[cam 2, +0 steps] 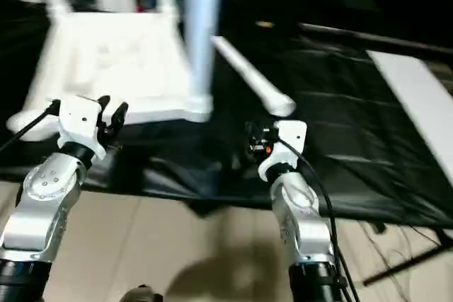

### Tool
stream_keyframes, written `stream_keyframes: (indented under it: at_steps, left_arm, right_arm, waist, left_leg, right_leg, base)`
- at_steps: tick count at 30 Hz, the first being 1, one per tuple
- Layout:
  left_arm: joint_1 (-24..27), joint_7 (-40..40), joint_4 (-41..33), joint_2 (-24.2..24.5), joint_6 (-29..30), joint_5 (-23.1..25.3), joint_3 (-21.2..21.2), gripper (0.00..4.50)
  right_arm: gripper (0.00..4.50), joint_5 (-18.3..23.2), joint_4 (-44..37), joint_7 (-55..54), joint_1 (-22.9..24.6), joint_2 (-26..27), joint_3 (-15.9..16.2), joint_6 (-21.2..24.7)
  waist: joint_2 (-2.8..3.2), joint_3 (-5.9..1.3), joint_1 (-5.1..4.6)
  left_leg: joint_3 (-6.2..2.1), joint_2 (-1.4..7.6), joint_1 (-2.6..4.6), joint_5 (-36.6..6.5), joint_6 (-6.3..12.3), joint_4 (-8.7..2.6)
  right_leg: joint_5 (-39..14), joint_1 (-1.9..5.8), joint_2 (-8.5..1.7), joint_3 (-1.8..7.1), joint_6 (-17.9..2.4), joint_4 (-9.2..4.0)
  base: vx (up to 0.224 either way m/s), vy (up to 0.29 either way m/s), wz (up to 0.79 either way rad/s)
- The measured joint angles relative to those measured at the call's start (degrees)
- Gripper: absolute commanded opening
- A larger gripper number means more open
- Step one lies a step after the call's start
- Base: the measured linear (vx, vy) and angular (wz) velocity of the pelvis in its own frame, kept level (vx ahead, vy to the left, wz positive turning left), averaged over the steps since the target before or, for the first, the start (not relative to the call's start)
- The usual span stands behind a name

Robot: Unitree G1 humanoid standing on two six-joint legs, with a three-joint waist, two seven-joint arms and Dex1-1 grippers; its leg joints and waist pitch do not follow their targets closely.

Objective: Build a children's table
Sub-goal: Move to table

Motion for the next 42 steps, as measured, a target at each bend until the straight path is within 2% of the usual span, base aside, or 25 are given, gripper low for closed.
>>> stream_keyframes:
  at_steps: [1, 2, 3, 4, 5, 6, 7, 8, 9, 11, 13, 14, 17, 18, 19, 22, 26, 27, 30, 33, 35, 36, 38, 40, 42]
  left_arm:
    - [-0.3, -0.1, -0.1, 0.0, -0.1, 0.0, 0.0, 1.78]
    - [-0.4, -0.2, -0.1, 0.1, -0.1, 0.0, 0.0, 1.78]
    - [-0.3, -0.5, -0.1, 0.3, -0.2, 0.0, 0.0, 1.78]
    - [-0.5, -0.7, 0.2, -0.3, -0.3, 0.0, -0.2, 1.78]
    - [-0.4, -1.0, 0.2, -0.9, -0.4, -0.1, -1.0, 1.78]
    - [-0.4, -0.9, 0.5, -1.5, -0.3, -0.1, -1.2, 1.78]
    - [-0.5, -0.9, 0.7, -1.3, -0.3, 0.0, -1.2, 1.78]
    - [-1.1, -0.7, 0.7, -1.0, -0.3, 0.6, -1.7, 1.78]
    - [-2.1, -0.6, 0.7, -0.5, -0.3, 1.1, -2.0, 1.78]
    - [-1.9, 0.3, 1.0, 0.0, -0.4, 2.1, -1.7, 1.78]
    - [-1.9, 0.9, 1.0, -0.3, -0.4, 2.1, -1.4, 1.78]
    - [-1.9, 1.0, 1.0, -0.8, -0.4, 1.8, -1.0, 1.78]
    - [-1.9, 1.5, 1.3, -1.4, -0.4, 1.8, -0.3, 1.78]
    - [-2.0, 1.6, 1.3, -1.6, -0.4, 1.8, -0.3, 1.78]
    - [-2.0, 1.8, 1.4, -2.2, -0.3, 1.7, -0.3, 1.78]
    - [-2.1, 1.4, 1.5, -3.2, 0.0, 0.8, -1.5, 1.78]
    - [-2.2, 1.0, 1.4, -3.7, -0.1, -1.5, -0.3, 1.78]
    - [-1.8, 0.7, 1.4, -3.7, -0.1, -1.8, 0.2, 1.78]
    - [-1.7, 0.4, 1.5, -4.4, 0.1, -2.9, 1.0, 1.78]
    - [-1.6, 0.4, 1.4, -5.1, 0.1, -4.0, 1.9, 1.78]
    - [-2.0, 0.2, 1.4, -5.8, 0.3, -4.8, 1.6, 2.05]
    - [-1.8, 0.1, 1.2, -6.3, 0.4, -5.1, 1.5, 2.12]
    - [-1.7, 0.2, 1.2, -6.4, 0.4, -5.2, 1.6, 2.15]
    - [-0.8, 0.6, 1.2, -6.0, 0.5, -5.2, 2.4, 2.41]
    - [-0.1, 0.8, 1.3, -5.6, 0.8, -5.1, 3.8, 2.52]
  right_arm:
    - [1.3, 0.0, 0.0, -0.1, 0.0, -0.1, -0.1, 0.0]
    - [1.3, 0.0, 0.0, -0.1, 0.1, -0.1, -0.2, 0.0]
    - [1.3, 0.1, 0.0, -0.2, 0.1, -0.1, -0.2, 0.0]
    - [1.3, 0.2, 0.1, -0.3, 0.6, -0.5, -0.8, 0.0]
    - [1.3, 0.3, 0.5, -0.4, 1.3, -0.8, -1.4, 0.0]
    - [1.3, 0.3, 1.0, -0.7, 1.7, -1.2, -2.2, 0.1]
    - [1.3, 0.3, 1.0, -0.7, 2.0, -1.3, -2.6, 0.1]
    - [1.3, 0.3, 0.8, -0.7, 2.0, -1.7, -2.9, 0.0]
    - [1.3, 0.2, 0.8, -0.8, 1.9, -1.7, -3.2, -0.2]
    - [1.3, 0.1, 0.8, -0.7, 2.0, -0.6, -2.5, -0.2]
    - [1.3, 0.1, 0.8, -0.6, 1.3, -0.1, -1.2, -0.3]
    - [1.3, 0.1, 0.8, -0.7, 0.7, -0.1, -1.2, -0.3]
    - [1.3, 0.1, 0.6, -0.6, -0.4, -0.6, -1.2, -0.5]
    - [1.3, 0.1, 0.6, -0.5, -0.4, -1.2, -1.2, -0.5]
    - [1.3, 0.1, 0.6, -0.3, -0.3, -1.8, -1.6, -0.5]
    - [1.3, -0.3, 1.2, -0.2, 0.2, -3.3, -2.7, -0.4]
    - [1.3, -1.4, 1.2, -0.2, -1.2, -3.8, -2.4, -0.7]
    - [1.3, -1.5, 1.3, -0.2, -2.0, -3.6, -1.9, -0.7]
    - [1.3, -1.7, 1.3, -0.2, -2.2, -3.8, -1.3, -1.2]
    - [1.3, -2.1, 1.3, -0.2, -2.2, -4.8, -1.5, -1.3]
    - [1.61, -2.0, 1.3, 0.0, -2.1, -5.4, -2.4, -1.4]
    - [1.61, -1.9, 1.3, 0.3, -2.2, -5.9, -3.4, -1.6]
    - [1.7, -1.6, 1.3, 1.1, -2.2, -6.4, -3.8, -1.7]
    - [2.04, -1.3, 1.3, 2.5, -2.7, -6.4, -3.2, -1.6]
    - [2.1, -1.3, 1.3, 4.2, -4.3, -5.3, -0.2, -1.3]
  waist:
    - [-0.1, -0.08, -0.1]
    - [-0.57, -0.24, -0.19]
    - [-2.36, -0.55, -0.1]
    - [-2.41, -0.35, 0.44]
    - [-2.31, -0.19, 1.54]
    - [-2.11, -0.04, 2.07]
    - [-2.08, -0.07, 1.9]
    - [-1.35, -0.18, 1.0]
    - [-0.86, -0.2, -0.22]
    - [0.3, 0.01, -2.69]
    - [1.22, -0.54, -3.05]
    - [1.61, -0.82, -2.92]
    - [0.71, -1.37, -2.84]
    - [-0.81, -1.79, -2.74]
    - [-0.58, -1.56, -2.26]
    - [-0.84, -0.99, -1.63]
    - [-0.77, -0.71, -2.03]
    - [-0.61, -0.23, -1.78]
    - [0.12, 0.47, -2.38]
    - [0.1, 0.85, -3.4]
    - [0.17, 1.06, -3.37]
    - [-0.58, 0.78, -3.4]
    - [-0.37, 0.66, -3.0]
    - [-0.21, 0.57, -2.13]
    - [-0.82, 0.41, -2.92]
  left_leg:
    - [1.08, -0.73, -0.1, 0.2, 0.88, -0.22]
    - [2.67, -1.31, -0.08, 0.4, 1.39, -0.53]
    - [7.61, -1.3, 0.1, 0.2, 1.71, -0.87]
    - [8.89, -1.03, 0.12, -0.7, 1.0, 0.28]
    - [6.54, -1.06, 0.38, -2.7, -0.1, 2.36]
    - [-0.65, -2.52, 0.12, -4.2, -2.28, 7.73]
    - [-3.51, -2.64, 1.11, -4.6, -3.65, 8.44]
    - [-5.37, -1.62, 1.96, -5.0, -5.12, 5.57]
    - [-5.13, -0.27, 2.19, -5.6, -6.55, 3.4]
    - [-4.79, 0.23, 1.76, -4.9, -5.43, 3.15]
    - [-5.5, 1.2, 0.92, -3.7, -5.0, 2.32]
    - [-5.78, 1.6, 0.4, -2.8, -4.79, 1.52]
    - [-5.65, 1.45, -0.57, -0.3, -4.53, -0.31]
    - [-4.77, 0.75, -1.08, 0.1, -4.72, -0.45]
    - [-4.3, 0.99, -1.1, 0.4, -4.68, -0.86]
    - [-2.26, 2.16, 0.12, 1.6, -5.72, -3.01]
    - [-1.98, 3.16, 0.5, 1.8, -6.22, -3.0]
    - [-0.62, 4.42, 1.38, 1.4, -6.74, -2.85]
    - [-1.55, 5.04, 2.69, 1.3, -6.75, -3.6]
    - [-1.76, 5.03, 4.49, 1.3, -6.75, -4.06]
    - [-2.57, 4.01, 3.93, 1.1, -6.69, -4.17]
    - [-2.74, 3.78, 3.36, 0.5, -5.72, -3.52]
    - [-2.43, 4.11, 1.92, -1.5, -2.58, -1.38]
    - [-1.78, 5.06, 2.9, 0.3, -5.63, -2.38]
    - [-2.92, 3.63, 3.61, -0.5, -5.1, -2.67]
  right_leg:
    - [-0.6, -1.29, 1.3, -0.5, 1.5, 1.93]
    - [-0.6, -1.69, 1.91, -0.92, 1.8, 1.2]
    - [-0.2, -1.82, 2.27, -0.12, -1.7, -2.22]
    - [0.1, -2.24, 2.25, 1.88, -2.0, -2.17]
    - [0.9, -2.16, 2.57, 3.49, -1.6, -2.5]
    - [1.7, -2.05, 2.83, 5.21, -0.8, -3.12]
    - [2.5, -1.94, 2.93, 6.59, -0.2, -3.77]
    - [3.6, -1.68, 3.0, 6.32, 0.0, -4.78]
    - [4.3, -1.66, 2.89, 5.83, -0.1, -5.68]
    - [4.4, -1.03, 3.09, 4.8, -2.5, -6.06]
    - [3.8, -1.29, 3.96, 2.17, -1.9, -0.99]
    - [3.4, -1.22, 4.37, 1.73, -1.6, -0.25]
    - [2.5, 0.91, 3.58, 2.22, -1.2, -3.94]
    - [0.5, 2.33, 2.51, 3.48, 2.4, -7.45]
    - [1.0, 1.8, 2.39, 3.37, 1.4, -7.02]
    - [1.6, 1.48, 2.47, 3.5, 1.0, -6.86]
    - [1.9, 1.43, 2.47, 2.1, 0.4, -7.11]
    - [1.9, 1.55, 3.09, 2.54, 0.4, -7.5]
    - [1.9, 4.34, 2.47, -0.46, 0.4, -10.05]
    - [1.7, 6.06, 2.36, -0.92, 0.1, -10.71]
    - [1.7, 6.83, 1.66, -1.94, 0.2, -10.62]
    - [1.6, 6.84, 0.7, -3.02, 0.3, -10.75]
    - [1.6, 6.9, -0.08, -4.53, 0.5, -10.69]
    - [1.4, 7.32, 0.78, -3.56, 0.7, -10.86]
    - [-0.4, 6.62, 1.13, -2.36, -2.1, -8.52]
  base:
    - [-0.053, 0.199, -0.04]
    - [-0.053, 0.199, -0.04]
    - [-0.066, 0.166, -0.25]
    - [-0.028, 0.164, -0.44]
    - [-0.028, 0.164, -0.44]
    - [-0.019, 0.197, -0.62]
    - [-0.067, 0.222, -0.57]
    - [-0.067, 0.222, -0.57]
    - [-0.101, 0.23, 0.01]
    - [-0.097, 0.237, 0.27]
    - [-0.076, 0.143, 0.1]
    - [-0.078, 0.102, 0.07]
    - [-0.093, -0.007, -0.03]
    - [-0.115, -0.109, -0.03]
    - [-0.144, -0.121, -0.09]
    - [-0.138, -0.109, -0.09]
    - [-0.101, -0.065, -0.02]
    - [-0.115, -0.012, -0.18]
    - [0.003, 0.039, -0.25]
    - [0.021, 0.03, -0.12]
    - [0.0, 0.0, 0.0]
    - [0.039, 0.013, 0.37]
    - [0.072, -0.001, 0.46]
    - [0.14, 0.004, 0.21]
    - [0.187, 0.014, 0.12]
